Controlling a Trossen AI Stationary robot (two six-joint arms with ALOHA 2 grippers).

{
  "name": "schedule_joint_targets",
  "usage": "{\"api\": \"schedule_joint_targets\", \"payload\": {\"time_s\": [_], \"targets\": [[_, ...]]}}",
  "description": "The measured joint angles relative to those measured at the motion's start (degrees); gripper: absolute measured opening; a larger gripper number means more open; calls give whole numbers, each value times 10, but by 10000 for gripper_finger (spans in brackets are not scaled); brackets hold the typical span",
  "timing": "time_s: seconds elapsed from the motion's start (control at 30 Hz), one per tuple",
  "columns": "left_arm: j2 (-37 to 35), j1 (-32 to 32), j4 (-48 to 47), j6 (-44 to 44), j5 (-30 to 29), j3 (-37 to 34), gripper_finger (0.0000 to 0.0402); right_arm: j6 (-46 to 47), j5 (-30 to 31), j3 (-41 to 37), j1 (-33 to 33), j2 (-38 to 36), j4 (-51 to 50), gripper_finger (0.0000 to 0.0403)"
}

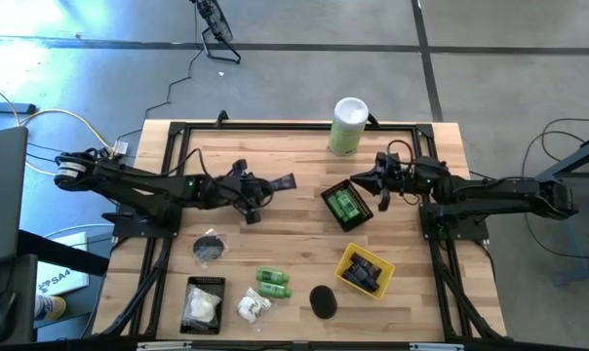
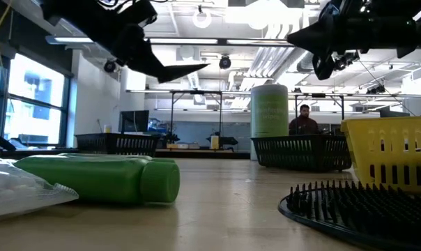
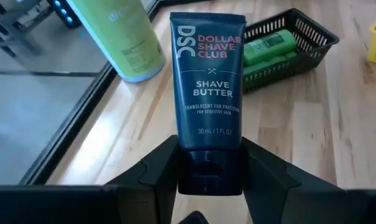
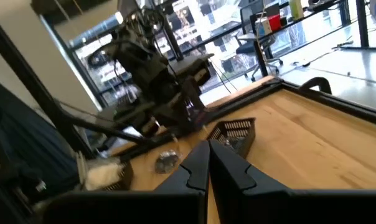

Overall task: Pick & Place Travel size toiletries
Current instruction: Put the shaving cream tube into the yellow bin

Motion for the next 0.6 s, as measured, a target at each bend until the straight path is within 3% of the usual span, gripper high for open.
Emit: {"api": "schedule_joint_targets", "payload": {"time_s": [0.4,0.6], "targets": [[0,2,3,13,3,0,142,38,-27,0,0,103,102,8],[0,2,3,13,4,0,142,51,-37,0,0,165,176,81]]}}
